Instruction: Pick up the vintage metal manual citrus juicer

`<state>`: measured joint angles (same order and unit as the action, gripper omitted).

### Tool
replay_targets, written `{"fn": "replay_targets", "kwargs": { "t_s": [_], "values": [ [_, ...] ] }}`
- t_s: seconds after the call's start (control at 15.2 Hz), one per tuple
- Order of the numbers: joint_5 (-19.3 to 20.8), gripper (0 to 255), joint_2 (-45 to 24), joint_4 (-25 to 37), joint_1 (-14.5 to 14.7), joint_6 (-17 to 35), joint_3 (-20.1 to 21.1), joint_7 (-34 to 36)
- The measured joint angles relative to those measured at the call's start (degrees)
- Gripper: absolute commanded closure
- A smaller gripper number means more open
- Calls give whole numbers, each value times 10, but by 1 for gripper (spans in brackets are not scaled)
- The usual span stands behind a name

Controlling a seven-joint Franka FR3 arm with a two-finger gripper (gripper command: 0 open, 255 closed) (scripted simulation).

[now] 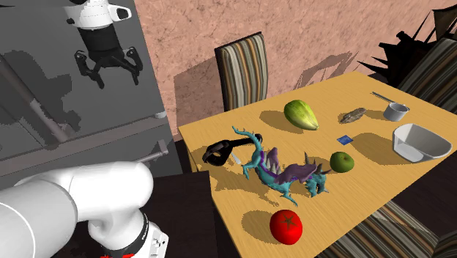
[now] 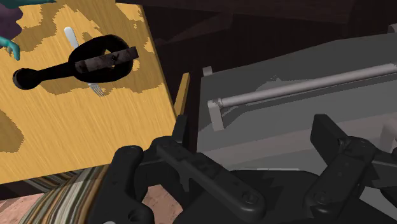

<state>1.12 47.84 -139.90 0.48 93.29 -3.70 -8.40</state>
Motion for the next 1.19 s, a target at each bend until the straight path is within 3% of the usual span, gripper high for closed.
{"fn": "replay_targets", "kwargs": {
  "t_s": [0.26, 1.19],
  "values": [
    [-1, 0, -38, -1, -12, 31, -8, 16],
    [-27, 0, -318, 68, -80, 196, -84, 97]
  ]
}}
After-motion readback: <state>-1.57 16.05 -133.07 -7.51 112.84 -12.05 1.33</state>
